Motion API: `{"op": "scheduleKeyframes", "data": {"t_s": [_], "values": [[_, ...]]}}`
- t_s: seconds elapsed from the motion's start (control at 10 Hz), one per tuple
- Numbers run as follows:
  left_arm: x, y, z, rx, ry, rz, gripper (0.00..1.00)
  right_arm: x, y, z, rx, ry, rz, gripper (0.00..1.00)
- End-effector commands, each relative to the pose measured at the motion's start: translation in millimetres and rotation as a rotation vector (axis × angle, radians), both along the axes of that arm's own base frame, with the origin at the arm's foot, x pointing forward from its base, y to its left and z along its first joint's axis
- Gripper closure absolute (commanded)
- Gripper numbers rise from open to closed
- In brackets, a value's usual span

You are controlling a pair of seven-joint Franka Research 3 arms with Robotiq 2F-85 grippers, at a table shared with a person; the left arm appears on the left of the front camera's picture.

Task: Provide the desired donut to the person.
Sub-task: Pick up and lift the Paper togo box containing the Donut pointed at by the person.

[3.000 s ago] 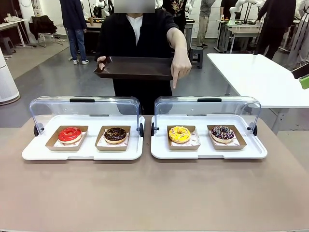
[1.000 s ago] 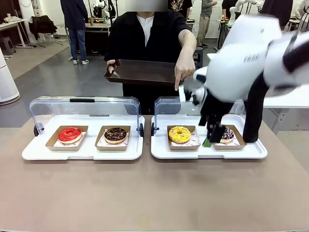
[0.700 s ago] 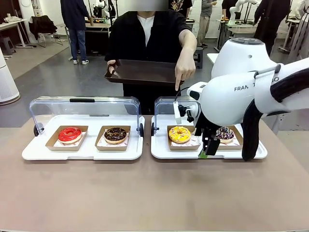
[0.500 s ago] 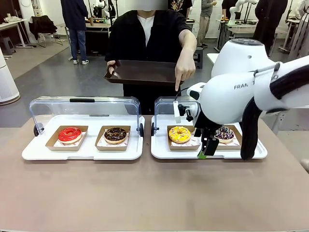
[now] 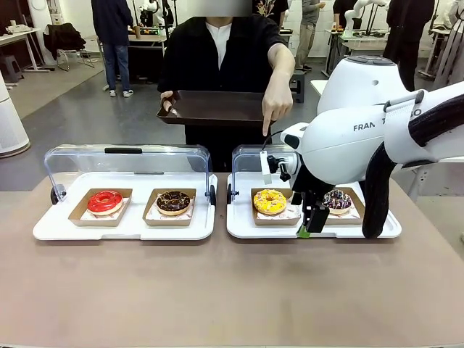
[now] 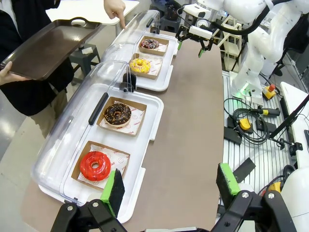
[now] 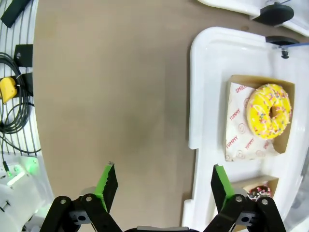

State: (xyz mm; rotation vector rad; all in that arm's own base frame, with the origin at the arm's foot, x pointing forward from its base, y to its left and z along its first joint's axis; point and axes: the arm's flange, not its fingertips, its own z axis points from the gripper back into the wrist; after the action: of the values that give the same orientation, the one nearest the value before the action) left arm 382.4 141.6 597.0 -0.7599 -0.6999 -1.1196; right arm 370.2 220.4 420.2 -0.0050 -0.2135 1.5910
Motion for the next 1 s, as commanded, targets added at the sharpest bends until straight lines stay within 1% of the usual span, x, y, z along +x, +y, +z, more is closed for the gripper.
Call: {"op": "scheduleKeyframes", "data": {"t_s": [0.0,0.1,0.2,0.3,0.4,0.6,0.7,0.9], "values": [[-1,0,1,-0.007,-0.006,-0.003,0.0,0,1,-3,-0.008,-0.021,0.002,0.0],[-1,0,1,-0.007,-0.006,-0.003,0.0,0,1,-3,-0.008,-0.021,0.002,0.0],[-1,0,1,-0.007,-0.006,-0.003,0.0,0,0,0,0.0,0.0,0.0,0.0],[-1,0,1,-0.007,-0.006,-0.003,0.0,17,2,-7,0.004,0.023,-0.019,0.0],[-1,0,1,-0.007,-0.006,-0.003,0.0,36,3,-11,0.004,0.03,-0.064,0.0],[-1,0,1,-0.007,-0.006,-0.003,0.0,62,2,-21,0.022,0.037,-0.095,0.0],[-1,0,1,-0.007,-0.006,-0.003,0.0,73,2,-27,0.037,0.029,-0.071,0.0],[-1,0,1,-0.007,-0.006,-0.003,0.0,91,4,-43,0.008,0.027,-0.043,0.0]]}}
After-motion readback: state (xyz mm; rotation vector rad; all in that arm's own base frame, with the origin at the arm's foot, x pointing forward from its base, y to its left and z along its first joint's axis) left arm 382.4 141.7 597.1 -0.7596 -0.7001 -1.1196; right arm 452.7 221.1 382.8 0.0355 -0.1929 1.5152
